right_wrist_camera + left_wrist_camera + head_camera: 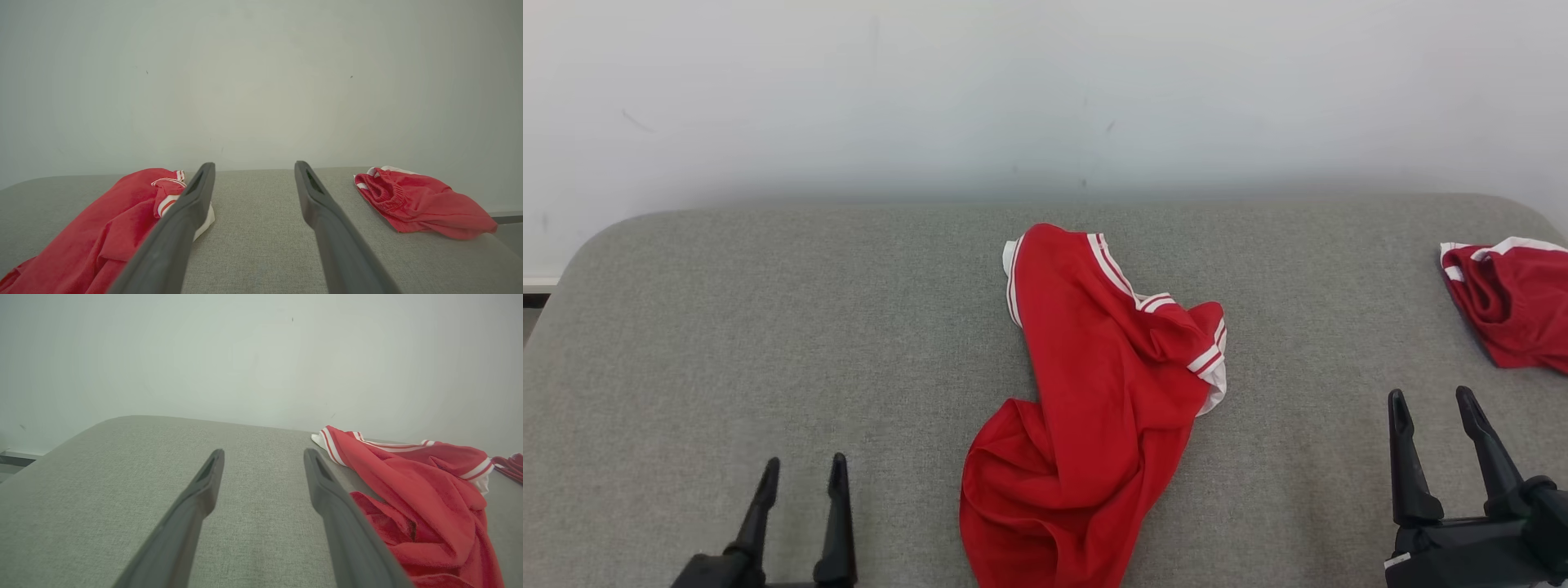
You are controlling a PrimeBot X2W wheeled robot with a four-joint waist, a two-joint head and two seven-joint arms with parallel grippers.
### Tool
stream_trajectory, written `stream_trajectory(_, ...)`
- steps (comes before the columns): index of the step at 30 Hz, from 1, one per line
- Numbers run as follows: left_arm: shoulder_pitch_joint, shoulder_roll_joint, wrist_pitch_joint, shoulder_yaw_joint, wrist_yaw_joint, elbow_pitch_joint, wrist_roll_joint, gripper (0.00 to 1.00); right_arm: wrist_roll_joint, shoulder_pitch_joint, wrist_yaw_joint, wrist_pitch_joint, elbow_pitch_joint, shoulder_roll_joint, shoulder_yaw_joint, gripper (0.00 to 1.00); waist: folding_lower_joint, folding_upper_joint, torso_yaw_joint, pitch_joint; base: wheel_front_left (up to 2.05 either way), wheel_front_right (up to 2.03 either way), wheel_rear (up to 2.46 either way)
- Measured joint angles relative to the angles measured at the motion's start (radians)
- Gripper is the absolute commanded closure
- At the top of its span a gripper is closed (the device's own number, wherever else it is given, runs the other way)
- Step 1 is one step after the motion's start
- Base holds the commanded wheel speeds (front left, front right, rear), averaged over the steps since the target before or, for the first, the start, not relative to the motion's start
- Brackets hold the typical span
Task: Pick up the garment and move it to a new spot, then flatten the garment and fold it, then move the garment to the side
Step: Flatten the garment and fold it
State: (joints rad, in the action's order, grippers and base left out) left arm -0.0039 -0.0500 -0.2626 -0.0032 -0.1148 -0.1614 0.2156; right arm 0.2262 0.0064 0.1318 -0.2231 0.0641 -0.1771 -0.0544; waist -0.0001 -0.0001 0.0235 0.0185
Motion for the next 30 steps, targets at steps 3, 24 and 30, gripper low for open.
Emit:
stream_trajectory(3, 0.0, -0.001, 0.0, -0.031, -0.001, -0.006, -0.007, 0.0, -0.001, 0.004, 0.0, 0.006, -0.012, 0.003, -0.003, 0.0, 0.0, 0.0, -0.001, -0.001, 0.0, 0.0, 0.0)
stream_trajectory(24, -0.048, -0.023, 0.0, -0.545, -0.016, -0.268, 0.108, 0.0, -0.006, -0.029, 0.0, 0.003, -0.002, 0.016, 0.018, 0.0, 0.0002, 0.0001, -0.051, 0.035, 0.0, 0.0, 0.0)
stream_trajectory(30, -0.114, -0.011, 0.0, -0.552, -0.016, -0.322, 0.154, 1.0, -0.002, -0.039, 0.0, -0.003, 0.017, 0.012, 0.008, 0.0, 0.0002, 0.0001, -0.077, 0.058, 0.0, 0.0, 0.0)
